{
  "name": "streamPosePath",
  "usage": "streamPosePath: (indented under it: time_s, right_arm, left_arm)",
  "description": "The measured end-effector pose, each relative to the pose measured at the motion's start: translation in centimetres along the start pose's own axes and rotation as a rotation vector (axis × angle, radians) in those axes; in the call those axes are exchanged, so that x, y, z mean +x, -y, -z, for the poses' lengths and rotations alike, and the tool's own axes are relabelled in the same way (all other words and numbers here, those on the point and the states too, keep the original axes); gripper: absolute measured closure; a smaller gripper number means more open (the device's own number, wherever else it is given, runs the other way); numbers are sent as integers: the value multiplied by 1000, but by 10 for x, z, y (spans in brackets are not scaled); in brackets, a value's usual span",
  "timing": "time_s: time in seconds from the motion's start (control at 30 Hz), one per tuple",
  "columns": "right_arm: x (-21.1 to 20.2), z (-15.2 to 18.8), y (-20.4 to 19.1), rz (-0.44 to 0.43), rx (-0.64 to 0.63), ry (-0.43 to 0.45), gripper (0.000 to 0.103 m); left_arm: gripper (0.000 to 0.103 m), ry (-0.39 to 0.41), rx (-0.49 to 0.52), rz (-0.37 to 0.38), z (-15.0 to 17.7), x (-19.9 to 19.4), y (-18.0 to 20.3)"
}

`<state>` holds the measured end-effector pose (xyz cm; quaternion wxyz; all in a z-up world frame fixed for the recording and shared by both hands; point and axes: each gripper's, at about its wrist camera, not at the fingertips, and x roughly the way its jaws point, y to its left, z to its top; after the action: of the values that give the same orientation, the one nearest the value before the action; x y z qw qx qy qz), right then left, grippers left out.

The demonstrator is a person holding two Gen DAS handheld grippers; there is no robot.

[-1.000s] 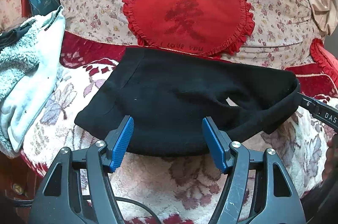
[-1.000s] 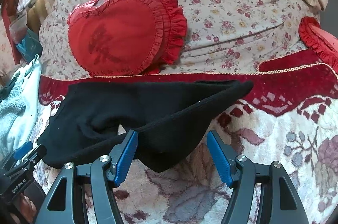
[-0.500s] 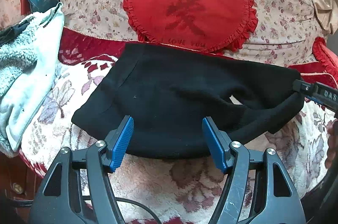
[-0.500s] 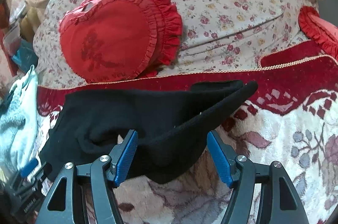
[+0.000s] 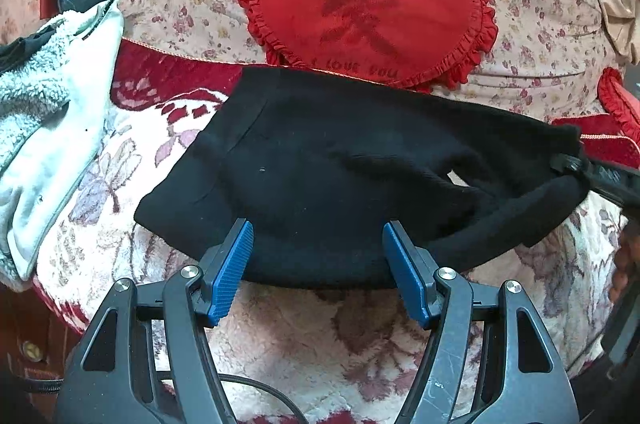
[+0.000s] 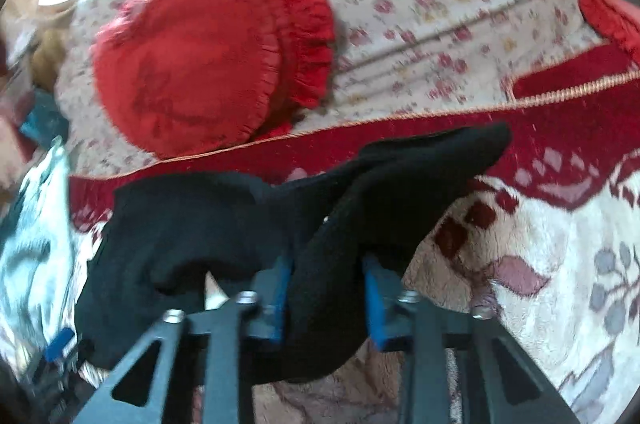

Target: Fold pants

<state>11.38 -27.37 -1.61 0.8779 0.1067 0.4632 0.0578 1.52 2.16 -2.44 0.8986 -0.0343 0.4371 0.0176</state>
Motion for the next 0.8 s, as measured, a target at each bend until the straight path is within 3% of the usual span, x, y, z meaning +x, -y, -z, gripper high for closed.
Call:
streamPosePath:
  time_s: [0.17, 0.27, 0.33, 0.4, 0.47, 0.6, 0.8]
  right_arm:
    - [-49, 35, -8, 7, -132, 42, 94]
    - [-76, 69, -3, 11, -172, 41, 94]
    - [-72, 93, 8, 14, -157, -25, 94]
    - [-56, 115, 19, 75, -175, -109, 94]
    - [-53, 125, 32, 30, -127, -152, 94]
    - [-79, 119, 50, 12, -48, -87, 85]
    - [-105, 89, 28, 30, -108, 9, 83]
  left_arm:
    - [35, -2, 0, 3, 4, -5, -4]
    - [35, -9, -1, -1, 8, -5, -6]
    - [35, -24, -1, 2, 10, -2, -5]
    - [35, -38, 10, 1, 14, 1, -3]
    - [35, -37, 27, -6, 18, -1, -2]
    - [35, -38, 2, -24, 21, -5, -18]
    - [35, -22, -131, -20, 12, -13, -62]
